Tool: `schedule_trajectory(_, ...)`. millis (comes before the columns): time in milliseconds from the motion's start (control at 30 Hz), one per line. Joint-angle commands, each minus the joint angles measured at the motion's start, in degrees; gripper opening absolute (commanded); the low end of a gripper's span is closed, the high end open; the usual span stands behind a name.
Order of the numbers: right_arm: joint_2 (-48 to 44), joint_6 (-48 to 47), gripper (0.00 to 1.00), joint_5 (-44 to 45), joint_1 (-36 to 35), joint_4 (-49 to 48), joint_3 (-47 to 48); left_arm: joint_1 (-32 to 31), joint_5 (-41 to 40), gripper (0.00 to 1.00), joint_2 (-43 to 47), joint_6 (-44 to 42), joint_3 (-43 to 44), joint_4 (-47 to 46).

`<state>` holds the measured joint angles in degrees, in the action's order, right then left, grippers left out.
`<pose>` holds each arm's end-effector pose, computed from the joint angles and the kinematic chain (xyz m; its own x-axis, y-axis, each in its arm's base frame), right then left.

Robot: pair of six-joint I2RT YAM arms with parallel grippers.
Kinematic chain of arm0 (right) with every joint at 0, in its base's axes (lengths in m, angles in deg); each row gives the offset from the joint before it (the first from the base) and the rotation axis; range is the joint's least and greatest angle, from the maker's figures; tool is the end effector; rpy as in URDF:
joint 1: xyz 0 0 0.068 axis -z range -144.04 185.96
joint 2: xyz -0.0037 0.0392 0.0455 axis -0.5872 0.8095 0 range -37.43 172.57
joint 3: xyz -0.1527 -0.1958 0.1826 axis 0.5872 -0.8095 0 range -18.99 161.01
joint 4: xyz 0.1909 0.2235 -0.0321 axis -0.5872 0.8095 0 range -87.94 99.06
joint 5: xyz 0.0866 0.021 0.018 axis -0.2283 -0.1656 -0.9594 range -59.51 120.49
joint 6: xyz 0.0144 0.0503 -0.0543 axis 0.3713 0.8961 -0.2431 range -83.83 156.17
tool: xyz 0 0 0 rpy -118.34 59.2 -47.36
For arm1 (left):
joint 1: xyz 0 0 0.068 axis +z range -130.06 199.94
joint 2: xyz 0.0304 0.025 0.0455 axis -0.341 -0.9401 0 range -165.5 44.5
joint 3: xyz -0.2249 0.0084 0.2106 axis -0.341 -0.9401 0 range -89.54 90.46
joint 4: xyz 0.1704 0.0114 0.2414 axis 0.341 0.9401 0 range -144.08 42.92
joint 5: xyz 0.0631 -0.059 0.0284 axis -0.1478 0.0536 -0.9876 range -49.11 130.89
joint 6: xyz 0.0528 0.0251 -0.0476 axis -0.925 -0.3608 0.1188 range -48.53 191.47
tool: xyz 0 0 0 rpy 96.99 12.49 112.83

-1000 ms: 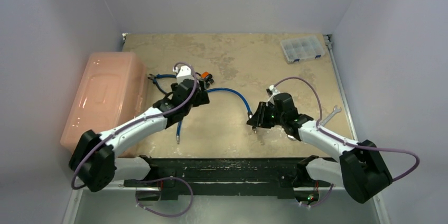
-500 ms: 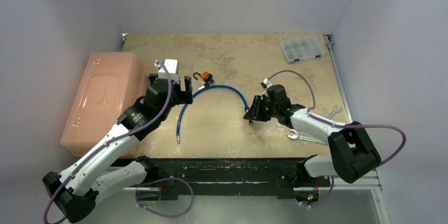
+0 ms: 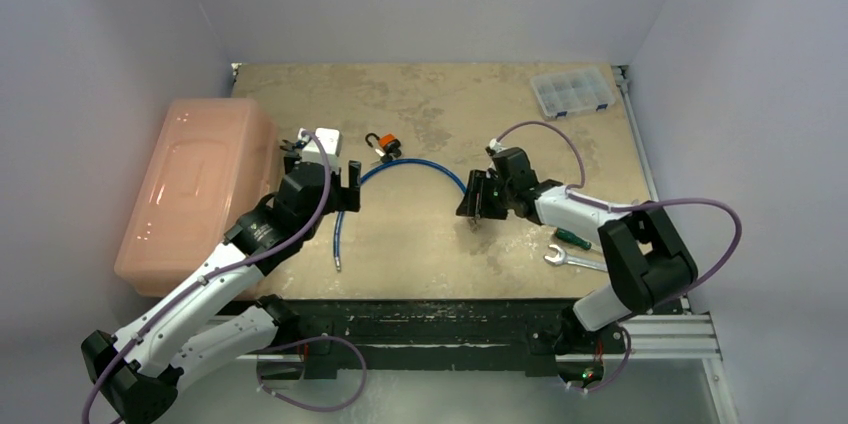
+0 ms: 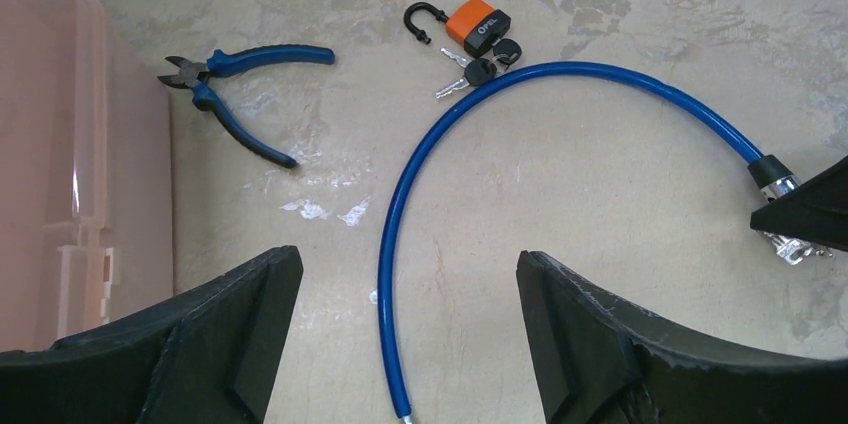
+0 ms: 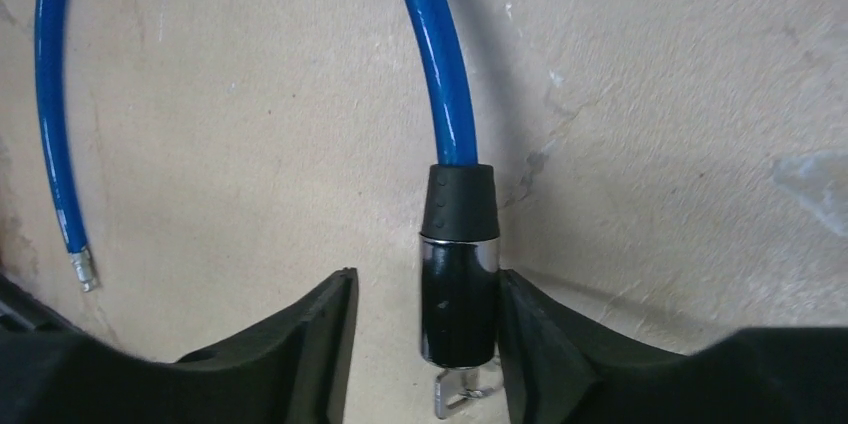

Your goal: Unlock with the key

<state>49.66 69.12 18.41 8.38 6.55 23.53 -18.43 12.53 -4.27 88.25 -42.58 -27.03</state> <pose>0.2921 0.1676 0.1560 -0.8742 0.1435 -0.4639 -0.1176 0.8643 0.4890 0.1903 -0.1122 0.3278 -0.4259 0.0131 -0.9047 0.1014 0.9943 -0.0333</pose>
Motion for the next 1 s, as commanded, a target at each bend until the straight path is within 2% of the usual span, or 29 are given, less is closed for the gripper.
schedule_trajectory(0,0.12,-2.56,0.65,1.79,0.47,0.30,3.97,0.14,-0.73,0.84,0.94,-1.31,-0.02,-2.08)
schedule_trajectory(133,-1.13,-4.58,0.85,3.31,0.63,2.87,6.22,0.13,-0.82,0.84,1.00,-1.31,-0.11,-2.11)
schedule_trajectory(267,-4.25,-6.64,0.99,10.73,0.84,7.52,8.73,0.13,-0.82,0.84,0.87,-1.39,-0.11,-1.97)
schedule_trajectory(467,-11.44,-9.57,0.99,21.58,1.30,13.59,10.73,0.14,-0.74,0.84,0.73,-1.48,0.03,-1.76)
schedule_trajectory(633,-18.27,-9.24,0.99,26.37,1.30,15.18,9.35,0.11,-0.31,0.86,0.74,-1.57,0.20,-1.50)
schedule_trajectory(700,-21.07,-8.27,0.99,28.01,1.32,15.51,8.24,0.18,-0.49,0.88,0.91,-1.42,0.32,-1.09)
schedule_trajectory(800,-26.59,-6.70,0.99,31.49,1.30,15.65,5.91,0.08,-0.90,0.98,1.98,-0.75,0.22,-0.98)
schedule_trajectory(967,-36.28,-5.00,0.99,35.96,1.34,14.58,2.35,0.06,-0.58,0.99,3.39,-0.21,-0.38,-2.03)
